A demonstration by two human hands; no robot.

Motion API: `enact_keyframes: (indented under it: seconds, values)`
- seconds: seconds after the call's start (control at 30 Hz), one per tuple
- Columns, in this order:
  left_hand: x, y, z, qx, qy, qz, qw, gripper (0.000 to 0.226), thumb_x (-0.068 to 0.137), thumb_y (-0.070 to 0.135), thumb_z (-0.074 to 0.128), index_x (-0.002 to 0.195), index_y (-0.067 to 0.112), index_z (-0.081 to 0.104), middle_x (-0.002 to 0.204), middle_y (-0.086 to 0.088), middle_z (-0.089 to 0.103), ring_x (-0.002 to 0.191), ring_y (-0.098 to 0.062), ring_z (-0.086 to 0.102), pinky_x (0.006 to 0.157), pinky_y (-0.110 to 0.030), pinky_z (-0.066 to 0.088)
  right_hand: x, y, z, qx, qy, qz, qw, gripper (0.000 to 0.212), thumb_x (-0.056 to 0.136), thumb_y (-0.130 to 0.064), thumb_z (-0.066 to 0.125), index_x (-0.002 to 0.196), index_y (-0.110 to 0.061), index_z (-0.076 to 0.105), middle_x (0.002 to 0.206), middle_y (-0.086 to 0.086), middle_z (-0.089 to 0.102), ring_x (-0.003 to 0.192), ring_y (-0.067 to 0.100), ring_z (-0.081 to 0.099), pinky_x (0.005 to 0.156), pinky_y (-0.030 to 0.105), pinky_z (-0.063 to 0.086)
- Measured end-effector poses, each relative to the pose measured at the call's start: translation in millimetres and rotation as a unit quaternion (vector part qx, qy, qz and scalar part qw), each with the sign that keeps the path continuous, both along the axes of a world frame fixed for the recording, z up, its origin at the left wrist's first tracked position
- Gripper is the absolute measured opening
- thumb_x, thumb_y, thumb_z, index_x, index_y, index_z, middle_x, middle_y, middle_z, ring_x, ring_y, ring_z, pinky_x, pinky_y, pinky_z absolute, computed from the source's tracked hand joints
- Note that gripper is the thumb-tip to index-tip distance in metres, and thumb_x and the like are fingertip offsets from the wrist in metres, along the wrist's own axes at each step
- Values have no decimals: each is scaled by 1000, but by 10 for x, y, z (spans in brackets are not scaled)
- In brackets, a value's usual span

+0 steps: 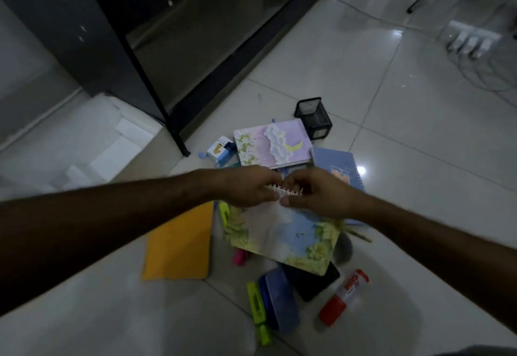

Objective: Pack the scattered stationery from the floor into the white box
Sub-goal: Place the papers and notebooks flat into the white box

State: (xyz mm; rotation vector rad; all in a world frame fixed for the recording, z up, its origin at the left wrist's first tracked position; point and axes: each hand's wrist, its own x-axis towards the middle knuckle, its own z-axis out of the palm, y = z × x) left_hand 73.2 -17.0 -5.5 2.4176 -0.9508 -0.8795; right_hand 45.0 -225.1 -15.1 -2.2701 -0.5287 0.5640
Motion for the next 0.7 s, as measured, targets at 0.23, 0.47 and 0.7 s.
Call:
enact_keyframes:
  seconds: [0.23,0.47,0.7]
  values:
    - [-122,1279,806,-141,-13,248,958,18,102,30,46,102,15,55,90,-3,60,79,-13,57,71,-32,49,760,666,1077,-18,-113,-27,993,55,61,-68,79,100,-32,67,90,-12,69,78,-3,64,66,12,48]
    - [-651,2195,789,-361,72,541,756,13,103,17,45,104,15,57,94,-1,72,83,-18,69,71,-30,55,620,1647,970,209,189,-44,958,55,74,-43,81,122,-21,64,109,4,75,88,33,74,77,50,61]
    - [-758,2809,491,-301,75,633,709,35,94,32,62,118,8,54,112,-18,65,93,-29,67,79,-43,59,692,2908,897,211,8,59,976,43,96,-10,61,133,-29,49,128,-7,61,113,12,62,93,40,56]
